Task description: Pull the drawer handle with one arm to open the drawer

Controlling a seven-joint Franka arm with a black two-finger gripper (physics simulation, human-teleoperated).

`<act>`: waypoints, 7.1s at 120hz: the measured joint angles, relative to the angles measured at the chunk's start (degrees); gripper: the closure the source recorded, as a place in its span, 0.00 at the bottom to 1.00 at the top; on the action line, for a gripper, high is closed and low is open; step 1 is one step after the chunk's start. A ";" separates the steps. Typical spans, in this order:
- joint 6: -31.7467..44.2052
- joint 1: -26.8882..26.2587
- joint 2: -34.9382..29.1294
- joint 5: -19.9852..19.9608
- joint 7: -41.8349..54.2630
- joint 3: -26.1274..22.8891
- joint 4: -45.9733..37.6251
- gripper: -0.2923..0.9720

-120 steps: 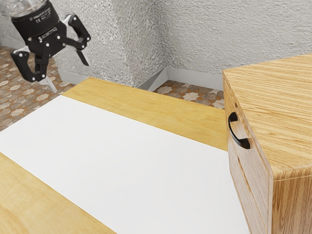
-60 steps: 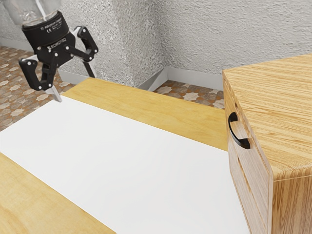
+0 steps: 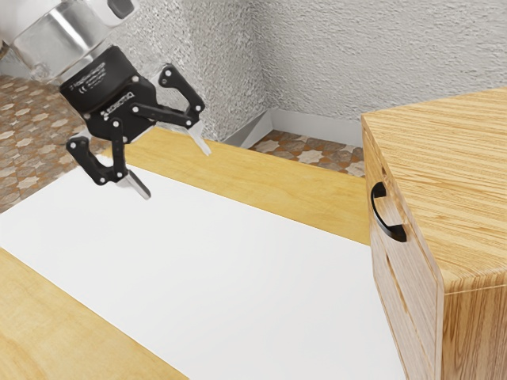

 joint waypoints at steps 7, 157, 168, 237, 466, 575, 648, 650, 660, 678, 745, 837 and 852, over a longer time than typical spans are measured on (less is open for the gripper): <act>1.68 -1.87 -0.93 1.60 -0.16 1.20 -0.21 0.31; 23.54 -25.98 0.12 6.55 7.91 19.34 -2.20 0.57; 24.47 -27.34 0.22 6.61 8.39 19.82 -2.74 0.58; 28.13 -32.62 0.46 6.65 10.51 25.15 -2.77 0.61; 28.77 -30.18 0.54 6.63 11.57 25.08 -6.12 0.76; 28.75 -22.77 0.47 5.92 11.52 18.29 -10.26 0.76; 28.68 -16.76 0.01 5.55 11.52 13.83 -13.13 0.76; 28.68 -16.54 0.00 5.55 11.52 13.71 -13.17 0.76; 28.66 -15.86 -0.05 5.55 11.52 13.24 -13.29 0.76; 28.62 -14.99 -0.10 5.55 11.53 12.69 -13.67 0.76; 28.63 -9.48 -0.32 4.20 11.65 8.20 -16.26 0.76; 28.73 -4.26 -1.71 3.95 11.60 5.47 -19.55 0.77; 28.73 -3.32 -2.05 3.97 11.63 5.47 -19.95 0.77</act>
